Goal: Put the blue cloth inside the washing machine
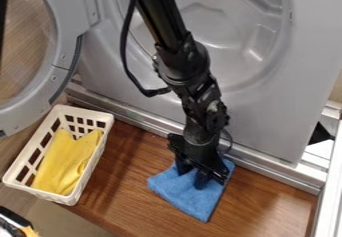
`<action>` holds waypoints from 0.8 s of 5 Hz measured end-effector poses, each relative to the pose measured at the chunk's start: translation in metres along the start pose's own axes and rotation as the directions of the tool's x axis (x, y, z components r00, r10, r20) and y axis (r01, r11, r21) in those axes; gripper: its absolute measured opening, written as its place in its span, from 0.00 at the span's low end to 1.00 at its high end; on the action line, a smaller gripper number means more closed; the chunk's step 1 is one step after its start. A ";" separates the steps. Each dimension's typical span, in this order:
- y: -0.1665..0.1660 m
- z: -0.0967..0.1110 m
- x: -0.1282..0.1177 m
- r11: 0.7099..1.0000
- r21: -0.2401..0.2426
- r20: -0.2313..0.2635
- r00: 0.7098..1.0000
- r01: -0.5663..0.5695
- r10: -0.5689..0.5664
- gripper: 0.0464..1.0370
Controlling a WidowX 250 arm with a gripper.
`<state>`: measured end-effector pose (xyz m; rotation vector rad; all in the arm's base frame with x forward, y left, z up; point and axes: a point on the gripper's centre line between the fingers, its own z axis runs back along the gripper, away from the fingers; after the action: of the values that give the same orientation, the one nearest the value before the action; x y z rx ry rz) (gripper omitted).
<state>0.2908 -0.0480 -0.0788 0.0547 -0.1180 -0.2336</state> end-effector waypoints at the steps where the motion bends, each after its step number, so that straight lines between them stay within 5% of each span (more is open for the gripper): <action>1: -0.001 0.001 -0.006 1.000 -0.002 -0.006 1.000 -0.008 0.008 0.17; 2: 0.004 0.003 -0.016 0.999 -0.014 -0.024 0.999 -0.042 0.042 0.07; 4: 0.016 0.025 -0.014 0.998 -0.039 -0.038 0.998 -0.049 0.047 0.05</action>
<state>0.2777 -0.0305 -0.0546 0.0163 -0.0776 -0.1869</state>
